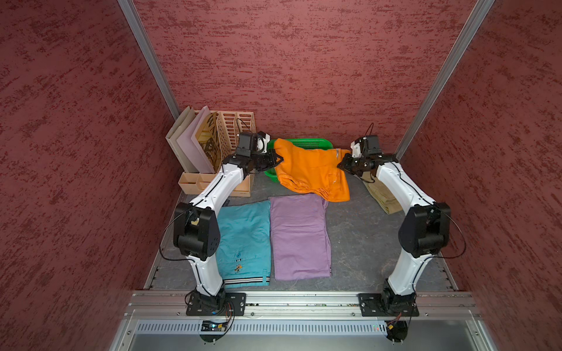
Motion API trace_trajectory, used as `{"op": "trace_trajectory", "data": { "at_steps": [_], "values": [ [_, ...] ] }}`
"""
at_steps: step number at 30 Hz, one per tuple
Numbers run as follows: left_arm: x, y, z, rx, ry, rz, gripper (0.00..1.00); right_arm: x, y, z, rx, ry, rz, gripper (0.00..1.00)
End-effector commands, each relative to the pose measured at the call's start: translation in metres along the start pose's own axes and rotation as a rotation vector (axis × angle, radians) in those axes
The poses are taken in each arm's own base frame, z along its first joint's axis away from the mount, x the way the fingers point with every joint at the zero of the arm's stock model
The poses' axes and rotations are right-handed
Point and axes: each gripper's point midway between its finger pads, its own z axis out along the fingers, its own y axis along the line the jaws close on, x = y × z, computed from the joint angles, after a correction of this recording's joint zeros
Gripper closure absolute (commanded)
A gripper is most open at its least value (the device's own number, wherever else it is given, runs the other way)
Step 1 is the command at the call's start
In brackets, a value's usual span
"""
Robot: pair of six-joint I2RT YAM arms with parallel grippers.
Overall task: Put the folded long pants in the basket
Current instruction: Place the long pant in the basket.
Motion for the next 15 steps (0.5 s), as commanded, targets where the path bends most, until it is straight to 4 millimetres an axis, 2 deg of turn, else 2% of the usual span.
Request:
{"op": "trace_trajectory", "data": {
  "at_steps": [1, 11, 15],
  "values": [
    [-0.035, -0.009, -0.009, 0.024, -0.116, 0.044, 1.00, -0.046, 0.038, -0.004, -0.118, -0.131, -0.072, 1.00],
    [-0.060, 0.034, 0.008, -0.018, -0.196, -0.001, 1.00, -0.082, 0.052, 0.056, -0.209, -0.155, -0.080, 1.00],
    [-0.071, 0.051, 0.024, -0.034, -0.207, -0.008, 1.00, -0.102, 0.056, 0.075, -0.214, -0.188, -0.066, 1.00]
  ]
}}
